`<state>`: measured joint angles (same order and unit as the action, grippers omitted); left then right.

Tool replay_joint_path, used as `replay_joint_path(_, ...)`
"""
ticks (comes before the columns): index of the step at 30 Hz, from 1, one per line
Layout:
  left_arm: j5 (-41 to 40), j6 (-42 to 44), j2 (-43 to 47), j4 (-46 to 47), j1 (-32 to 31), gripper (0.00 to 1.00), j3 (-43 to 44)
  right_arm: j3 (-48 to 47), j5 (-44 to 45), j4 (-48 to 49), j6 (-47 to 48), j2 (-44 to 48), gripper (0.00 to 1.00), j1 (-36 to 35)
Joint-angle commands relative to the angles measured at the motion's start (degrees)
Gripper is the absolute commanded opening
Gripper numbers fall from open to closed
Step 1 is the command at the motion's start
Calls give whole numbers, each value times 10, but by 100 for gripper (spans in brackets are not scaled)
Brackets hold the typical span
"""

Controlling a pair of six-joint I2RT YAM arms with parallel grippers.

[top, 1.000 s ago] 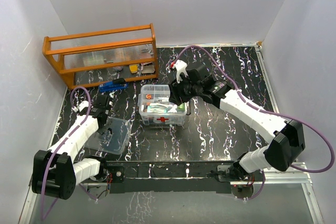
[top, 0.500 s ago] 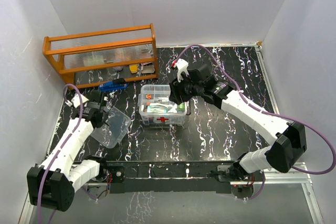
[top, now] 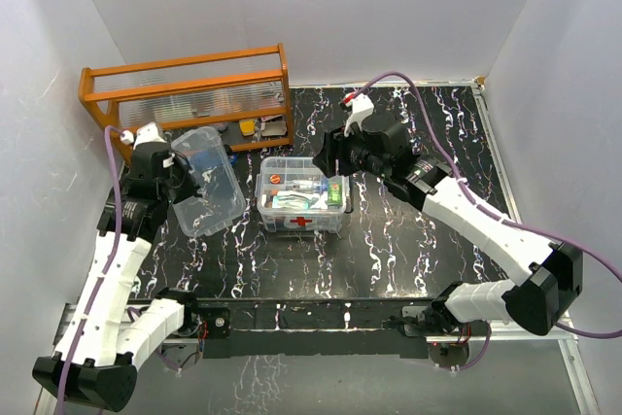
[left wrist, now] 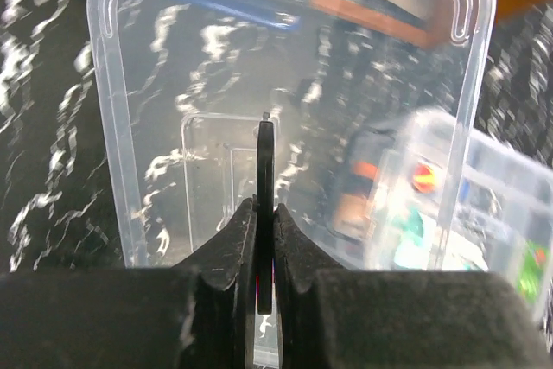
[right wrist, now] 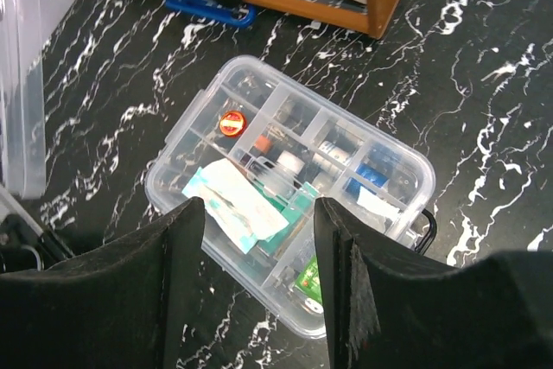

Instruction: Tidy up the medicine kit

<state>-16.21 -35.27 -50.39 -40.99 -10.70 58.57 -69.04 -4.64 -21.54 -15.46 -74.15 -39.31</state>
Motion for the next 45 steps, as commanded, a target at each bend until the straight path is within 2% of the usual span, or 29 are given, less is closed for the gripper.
replay_joint_path(1, 205, 178, 6, 59, 2, 0, 48, 7, 68, 70, -73, 30, 52, 2)
replay_joint_path(9, 459, 337, -9, 140, 2, 0, 72, 8, 118, 77, -113, 70, 55, 2)
replay_joint_path(19, 624, 511, -73, 228, 1, 0, 108, -2, 113, 36, -81, 153, 59, 2)
replay_joint_path(26, 673, 639, -147, 199, -10, 0, 158, -11, 63, 31, -78, 177, 60, 2)
replay_joint_path(33, 711, 775, -201, 144, -42, 0, 197, 4, 207, 31, -121, 220, 60, 2)
replay_joint_path(37, 673, 823, -236, 122, -78, 0, 220, 10, 181, 47, -127, 226, 61, 2)
replay_joint_path(42, 616, 869, -296, 63, -126, 0, 269, 1, 133, 31, -151, 185, 59, 2)
replay_joint_path(45, 580, 879, -322, 36, -144, 0, 292, 7, 134, 28, -173, 172, 58, 2)
